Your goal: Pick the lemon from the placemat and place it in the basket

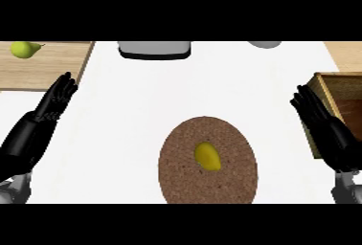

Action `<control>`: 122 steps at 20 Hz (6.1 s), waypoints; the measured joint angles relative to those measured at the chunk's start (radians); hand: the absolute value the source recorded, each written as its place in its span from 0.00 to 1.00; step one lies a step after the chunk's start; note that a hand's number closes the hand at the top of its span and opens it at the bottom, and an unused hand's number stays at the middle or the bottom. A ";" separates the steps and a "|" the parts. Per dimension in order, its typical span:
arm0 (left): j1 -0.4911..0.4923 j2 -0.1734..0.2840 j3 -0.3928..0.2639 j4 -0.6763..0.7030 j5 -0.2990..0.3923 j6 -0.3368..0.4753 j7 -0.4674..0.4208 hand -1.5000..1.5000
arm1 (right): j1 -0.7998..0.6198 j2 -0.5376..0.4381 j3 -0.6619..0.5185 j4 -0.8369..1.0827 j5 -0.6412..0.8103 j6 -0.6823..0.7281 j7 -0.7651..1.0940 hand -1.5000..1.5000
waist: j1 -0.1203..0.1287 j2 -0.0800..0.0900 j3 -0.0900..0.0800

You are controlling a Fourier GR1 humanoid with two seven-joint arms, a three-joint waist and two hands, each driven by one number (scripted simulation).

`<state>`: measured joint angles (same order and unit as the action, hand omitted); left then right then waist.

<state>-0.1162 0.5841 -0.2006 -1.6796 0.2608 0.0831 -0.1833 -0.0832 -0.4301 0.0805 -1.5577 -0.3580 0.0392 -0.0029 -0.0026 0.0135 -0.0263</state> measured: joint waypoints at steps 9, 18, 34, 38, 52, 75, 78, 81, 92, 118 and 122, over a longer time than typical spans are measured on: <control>0.141 -0.092 -0.073 0.210 0.065 0.027 0.204 0.50 | -0.242 0.157 0.289 -0.095 -0.065 0.285 -0.039 1.00 | 0.118 0.018 0.024; 0.213 -0.144 -0.073 0.273 0.081 0.111 0.329 0.50 | -0.311 0.260 0.619 -0.172 0.320 0.249 -0.035 0.00 | 0.024 -0.021 0.033; 0.236 -0.154 -0.056 0.245 0.070 0.135 0.360 0.50 | -0.844 -0.114 0.342 -0.253 0.374 0.656 0.302 0.00 | 0.000 -0.024 0.032; 0.233 -0.163 -0.055 0.247 0.060 0.139 0.362 0.50 | -0.927 -0.189 0.317 -0.207 0.284 0.829 0.346 0.00 | 0.001 -0.023 0.032; 0.232 -0.183 -0.025 0.241 0.028 0.109 0.379 0.50 | -0.865 -0.182 0.285 -0.192 0.338 0.968 0.313 0.00 | 0.008 -0.019 0.034; 0.208 -0.228 0.038 0.285 -0.010 0.039 0.390 0.50 | -0.557 0.007 0.521 -0.093 0.939 0.726 0.006 0.00 | 0.012 -0.018 0.038; 0.225 -0.231 0.043 0.260 -0.020 0.037 0.388 0.50 | -0.535 0.026 0.535 -0.046 0.994 0.685 -0.042 0.00 | 0.013 -0.019 0.039; 0.230 -0.235 0.055 0.256 -0.031 0.035 0.390 0.50 | -0.509 0.047 0.543 -0.026 1.042 0.656 -0.073 0.00 | 0.010 -0.018 0.036; 0.228 -0.264 0.080 0.251 -0.068 0.012 0.409 0.50 | -0.478 0.138 0.529 0.101 1.191 0.578 -0.174 0.00 | 0.009 -0.018 0.035; 0.233 -0.334 0.127 0.237 -0.148 -0.015 0.427 0.50 | -0.414 0.263 0.522 0.312 1.483 0.482 -0.282 0.00 | 0.007 -0.018 0.033; 0.244 -0.335 0.140 0.223 -0.151 -0.026 0.438 0.50 | -0.394 0.258 0.525 0.309 1.518 0.446 -0.320 1.00 | 0.006 -0.018 0.033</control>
<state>0.1275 0.2495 -0.0607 -1.4564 0.1099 0.0572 0.2546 -0.4768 -0.1725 0.6054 -1.2489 1.1605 0.4852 -0.3231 0.0038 -0.0041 0.0065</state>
